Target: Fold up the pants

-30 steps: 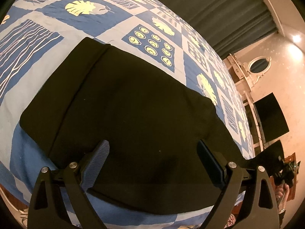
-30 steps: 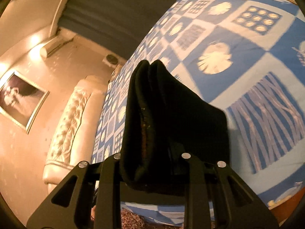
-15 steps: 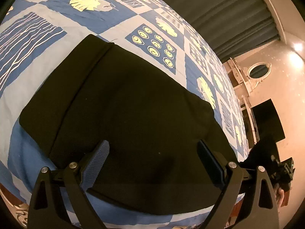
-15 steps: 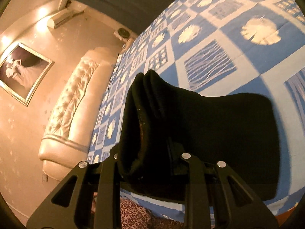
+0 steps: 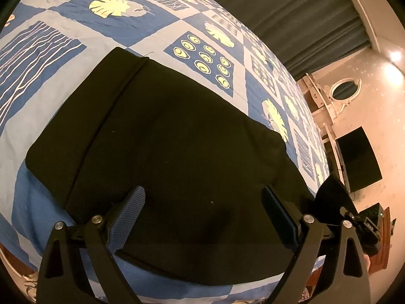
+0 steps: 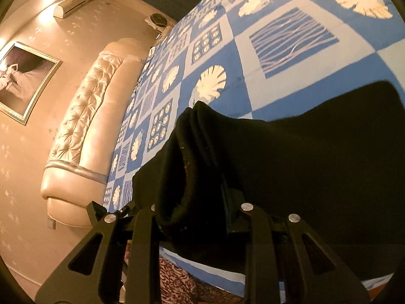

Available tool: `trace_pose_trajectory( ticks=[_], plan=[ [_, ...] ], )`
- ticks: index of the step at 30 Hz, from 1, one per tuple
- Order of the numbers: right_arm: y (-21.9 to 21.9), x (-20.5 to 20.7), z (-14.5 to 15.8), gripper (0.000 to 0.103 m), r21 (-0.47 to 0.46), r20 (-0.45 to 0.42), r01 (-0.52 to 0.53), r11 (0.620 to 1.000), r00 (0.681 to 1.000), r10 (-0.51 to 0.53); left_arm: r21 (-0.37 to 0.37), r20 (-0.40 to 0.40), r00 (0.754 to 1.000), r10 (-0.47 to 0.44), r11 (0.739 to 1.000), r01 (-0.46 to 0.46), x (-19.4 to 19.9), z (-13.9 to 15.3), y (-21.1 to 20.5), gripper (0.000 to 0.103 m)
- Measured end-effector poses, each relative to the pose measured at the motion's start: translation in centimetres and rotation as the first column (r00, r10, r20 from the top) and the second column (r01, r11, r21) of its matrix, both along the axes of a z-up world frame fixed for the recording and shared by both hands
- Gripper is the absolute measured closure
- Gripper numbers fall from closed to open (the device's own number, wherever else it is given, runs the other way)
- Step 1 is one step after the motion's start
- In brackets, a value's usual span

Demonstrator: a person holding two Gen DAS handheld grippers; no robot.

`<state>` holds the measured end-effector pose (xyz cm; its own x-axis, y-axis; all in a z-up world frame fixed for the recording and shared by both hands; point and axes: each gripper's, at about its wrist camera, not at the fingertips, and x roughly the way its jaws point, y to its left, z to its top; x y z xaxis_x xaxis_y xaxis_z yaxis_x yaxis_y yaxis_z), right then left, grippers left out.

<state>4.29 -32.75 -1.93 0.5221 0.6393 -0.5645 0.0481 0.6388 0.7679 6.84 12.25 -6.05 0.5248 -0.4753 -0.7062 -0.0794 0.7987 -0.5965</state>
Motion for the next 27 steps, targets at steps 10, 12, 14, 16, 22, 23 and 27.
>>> trace_pose_trajectory(
  ticks=[10,12,14,16,22,23,27],
  plan=[
    [2.9,0.5,-0.9,0.08,-0.05,-0.018,-0.027,0.998,0.999,0.026,0.009,0.004,1.0,-0.006,1.0,0.006,0.0,0.0,-0.1,0.01],
    [3.4,0.6,-1.0,0.08,-0.079,-0.021,-0.029,0.996,0.999,0.027,0.014,0.006,1.0,-0.009,1.0,0.009,0.0,0.0,-0.2,0.01],
    [4.1,0.7,-1.0,0.079,-0.117,-0.021,-0.033,0.993,0.999,0.03,0.018,0.007,1.0,-0.011,1.0,0.011,0.0,0.0,-0.3,0.01],
    [4.7,0.7,-1.1,0.079,-0.16,-0.022,-0.036,0.986,0.999,0.033,0.021,0.008,1.0,-0.013,1.0,0.013,0.0,0.0,-0.3,0.01],
    [6.6,0.5,-1.8,0.079,-0.271,-0.024,-0.063,0.961,0.998,0.059,0.025,0.011,1.0,-0.016,1.0,0.016,0.1,0.0,-0.3,0.01],
    [6.8,0.4,-1.9,0.079,-0.285,-0.024,-0.066,0.956,0.998,0.062,0.028,0.012,1.0,-0.018,0.999,0.018,0.1,-0.1,-0.3,0.01],
    [7.5,0.2,-2.4,0.077,-0.335,-0.024,-0.083,0.939,0.997,0.079,0.036,0.015,1.0,-0.023,0.999,0.022,0.1,-0.1,-0.4,0.01]
  ],
)
